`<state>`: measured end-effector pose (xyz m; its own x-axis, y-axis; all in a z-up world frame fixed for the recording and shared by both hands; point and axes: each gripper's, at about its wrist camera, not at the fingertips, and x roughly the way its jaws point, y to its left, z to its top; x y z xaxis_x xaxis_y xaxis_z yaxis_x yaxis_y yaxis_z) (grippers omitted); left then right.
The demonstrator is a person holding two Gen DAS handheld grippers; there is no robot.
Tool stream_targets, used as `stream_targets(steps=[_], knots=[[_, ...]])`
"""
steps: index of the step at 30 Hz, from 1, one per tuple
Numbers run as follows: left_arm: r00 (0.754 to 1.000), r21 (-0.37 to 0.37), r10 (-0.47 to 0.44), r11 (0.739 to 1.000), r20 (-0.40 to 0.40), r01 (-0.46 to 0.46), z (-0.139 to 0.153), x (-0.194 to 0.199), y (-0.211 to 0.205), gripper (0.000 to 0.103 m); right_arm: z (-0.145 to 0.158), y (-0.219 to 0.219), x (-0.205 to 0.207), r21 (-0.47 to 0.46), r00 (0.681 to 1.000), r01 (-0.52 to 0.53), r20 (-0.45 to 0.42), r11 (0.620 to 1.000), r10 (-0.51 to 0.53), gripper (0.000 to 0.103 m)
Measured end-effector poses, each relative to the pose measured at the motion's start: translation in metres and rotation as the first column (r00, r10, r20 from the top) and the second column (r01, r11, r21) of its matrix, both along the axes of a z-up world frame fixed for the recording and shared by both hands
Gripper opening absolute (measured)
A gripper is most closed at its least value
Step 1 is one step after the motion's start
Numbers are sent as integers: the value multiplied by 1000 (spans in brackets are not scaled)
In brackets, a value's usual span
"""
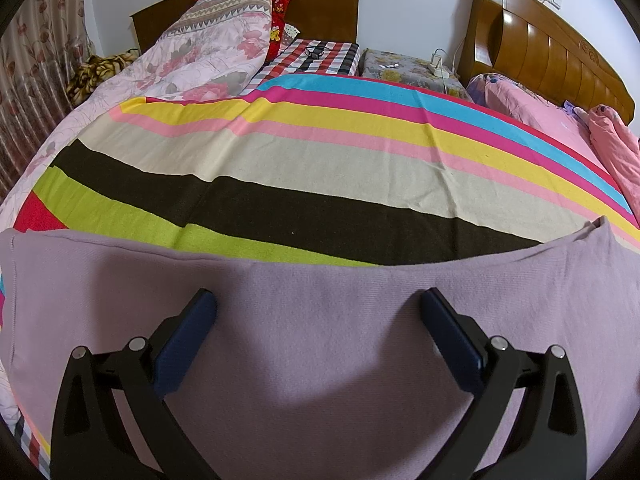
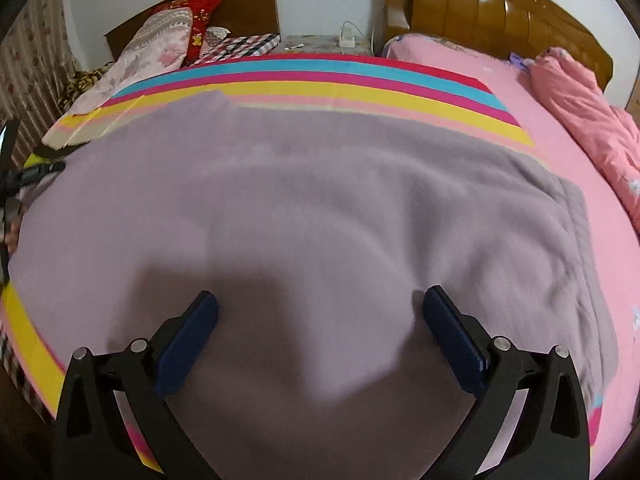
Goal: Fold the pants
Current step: 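Move both open tools to the edge of the folded lilac pants, then close the left tool on the lilac pants and lift them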
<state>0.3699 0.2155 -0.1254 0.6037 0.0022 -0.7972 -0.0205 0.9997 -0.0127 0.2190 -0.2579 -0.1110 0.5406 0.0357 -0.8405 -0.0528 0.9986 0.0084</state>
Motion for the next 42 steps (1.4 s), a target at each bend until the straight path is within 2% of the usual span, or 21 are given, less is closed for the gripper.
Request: stream_targets(steps=[6, 8, 9, 10, 11, 13, 14, 16, 18, 19, 22, 24, 26, 28, 29, 31, 33, 34, 37, 39, 42], knots=[[1000, -3, 1, 1000, 0, -1, 0, -1, 0, 102, 6, 0, -28, 3, 996, 86, -34, 996, -86, 98], [998, 10, 56, 998, -4, -56, 7, -7, 5, 101, 17, 7, -30, -29, 985, 157, -63, 987, -158, 98], [997, -12, 68, 998, 24, -68, 15, -18, 9, 101, 26, 15, -28, -38, 985, 165, -50, 986, -166, 98], [993, -63, 63, 996, 97, -57, 31, -38, 17, 101, 36, 25, -29, -33, 990, 140, -16, 990, -141, 98], [985, -80, 73, 995, 155, -61, 41, -53, 26, 101, 45, 34, -30, -21, 995, 102, 13, 995, -101, 98], [970, -57, 139, 990, 198, -130, 46, -74, 46, 101, 61, 68, -25, -6, 997, 2, 71, 1000, -1, 98], [970, -40, 165, 986, 178, -160, 42, -76, 55, 101, 64, 82, -21, -6, 996, -39, 86, 999, 40, 98], [973, -16, 225, 974, 60, -224, 15, -74, 81, 101, 66, 127, -6, -6, 983, -158, 99, 987, 157, 98], [967, -27, 253, 967, -21, -254, -5, -75, 98, 101, 64, 164, 9, -25, 970, -220, 98, 975, 222, 98], [971, -59, 240, 969, -25, -241, -14, -80, 107, 101, 63, 184, 15, -30, 959, -262, 102, 965, 263, 98], [978, -78, 206, 975, -15, -206, -17, -86, 112, 101, 59, 246, 38, -10, 906, -396, 157, 918, 393, 98], [979, -85, 202, 975, -20, -203, -17, -87, 114, 101, 51, 269, 58, -18, 903, -411, 132, 912, 409, 98], [975, -116, 222, 969, 2, -220, -10, -101, 121, 101, 34, 286, 75, -37, 913, -398, 85, 917, 399, 98], [969, -220, 233, 952, 76, -212, 2, -126, 134, 101, 20, 291, 82, -45, 924, -378, 49, 925, 380, 98], [963, -304, 249, 930, 106, -207, 3, -139, 150, 101, 12, 288, 81, -35, 928, -369, 36, 929, 370, 98], [949, -439, 300, 869, 98, -229, -2, -150, 184, 101, 1, 281, 84, 20, 933, -361, 27, 933, 360, 99], [929, -593, 367, 759, 47, -270, -19, -158, 229, 100, 2, 272, 84, 105, 939, -343, 36, 933, 341, 99], [921, -667, 388, 692, 23, -275, -29, -160, 250, 100, 1, 269, 85, 121, 941, -339, 34, 933, 337, 99], [919, -791, 393, 568, 17, -228, -46, -162, 278, 93, 1, 278, 85, 103, 940, -342, 32, 934, 341, 99], [922, -807, 387, 546, 7, -223, -53, -160, 281, 90, -1, 283, 85, 82, 939, -344, 28, 935, 343, 99], [930, -796, 369, 564, 5, -219, -56, -150, 277, 90, 0, 283, 87, 88, 939, -345, 30, 935, 343, 99]])
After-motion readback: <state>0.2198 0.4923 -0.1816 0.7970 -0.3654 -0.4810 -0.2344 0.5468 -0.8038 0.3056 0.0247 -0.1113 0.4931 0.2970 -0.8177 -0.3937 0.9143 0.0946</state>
